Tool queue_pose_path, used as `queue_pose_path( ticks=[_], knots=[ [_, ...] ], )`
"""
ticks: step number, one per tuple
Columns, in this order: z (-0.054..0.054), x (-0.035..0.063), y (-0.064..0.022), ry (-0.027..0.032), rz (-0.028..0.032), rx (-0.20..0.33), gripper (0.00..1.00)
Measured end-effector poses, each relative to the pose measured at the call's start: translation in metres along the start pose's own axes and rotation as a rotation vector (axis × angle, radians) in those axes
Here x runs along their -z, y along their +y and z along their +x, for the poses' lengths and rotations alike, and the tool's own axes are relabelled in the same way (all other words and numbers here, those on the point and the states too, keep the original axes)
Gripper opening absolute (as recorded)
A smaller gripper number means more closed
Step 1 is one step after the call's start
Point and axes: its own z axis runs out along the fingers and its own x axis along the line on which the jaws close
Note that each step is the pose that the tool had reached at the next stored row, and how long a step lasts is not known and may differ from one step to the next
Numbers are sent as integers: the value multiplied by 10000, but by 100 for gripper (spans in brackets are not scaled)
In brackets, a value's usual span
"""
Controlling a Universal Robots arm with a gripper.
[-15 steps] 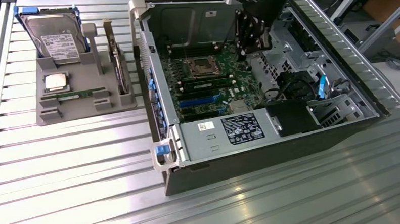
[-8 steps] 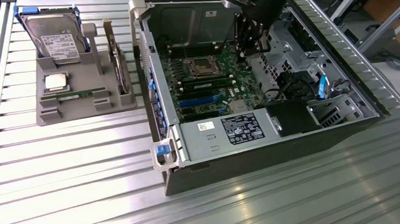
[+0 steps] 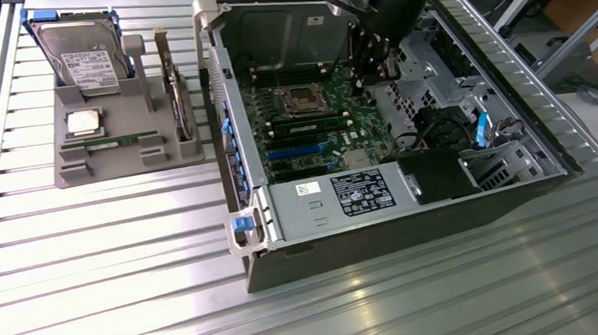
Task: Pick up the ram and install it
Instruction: 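Press down the ram until it locks into place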
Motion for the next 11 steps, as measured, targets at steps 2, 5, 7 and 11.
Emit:
queue_pose_path(
  ticks=[2, 5, 7, 11],
  knots=[
    [-8, -19, 0, 11, 0, 1, 11],
    [-9, -39, 0, 41, 0, 0, 11],
    [-9, -49, 0, 45, 1, 0, 11],
    [-11, -79, -2, 56, -1, -2, 11]
  ],
)
